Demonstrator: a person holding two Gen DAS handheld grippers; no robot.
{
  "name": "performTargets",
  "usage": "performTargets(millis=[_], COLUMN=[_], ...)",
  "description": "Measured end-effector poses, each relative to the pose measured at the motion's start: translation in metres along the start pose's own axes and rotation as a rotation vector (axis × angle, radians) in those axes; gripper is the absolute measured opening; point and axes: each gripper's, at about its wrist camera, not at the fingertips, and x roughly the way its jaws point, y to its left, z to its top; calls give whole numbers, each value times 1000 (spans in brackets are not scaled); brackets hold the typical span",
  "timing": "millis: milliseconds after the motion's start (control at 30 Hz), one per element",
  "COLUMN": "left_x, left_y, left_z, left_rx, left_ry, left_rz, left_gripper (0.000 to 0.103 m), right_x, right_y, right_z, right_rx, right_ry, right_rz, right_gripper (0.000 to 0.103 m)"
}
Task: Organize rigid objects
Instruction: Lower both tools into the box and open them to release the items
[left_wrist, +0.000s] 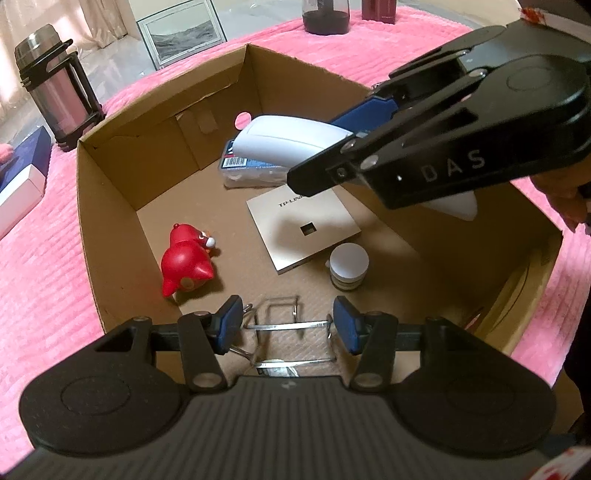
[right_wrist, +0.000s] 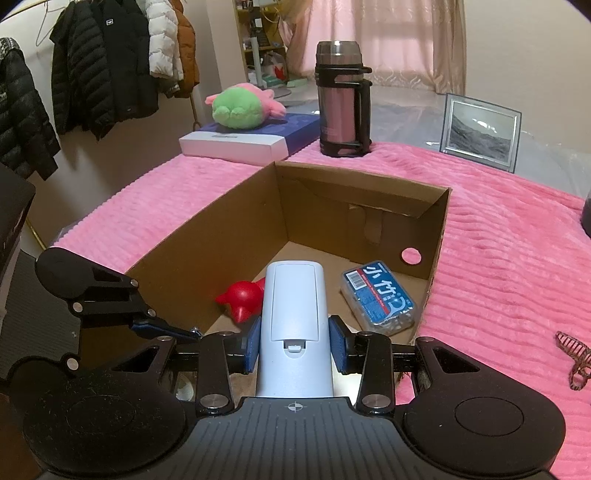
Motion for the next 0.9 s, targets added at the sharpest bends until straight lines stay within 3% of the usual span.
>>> performTargets(millis=[333,900], left_x=[-24,-42], left_y=[7,9], left_z=[-5,-16], left_rx=[-39,-46], left_ry=[-72,-106], left_rz=[33,43], left_gripper=[49,49], right_x=[-3,0], right_y=[5,29], right_z=[-4,-8], right_rx=[-12,-112], right_ry=[19,69], right_rz=[19,41], right_gripper=[35,35])
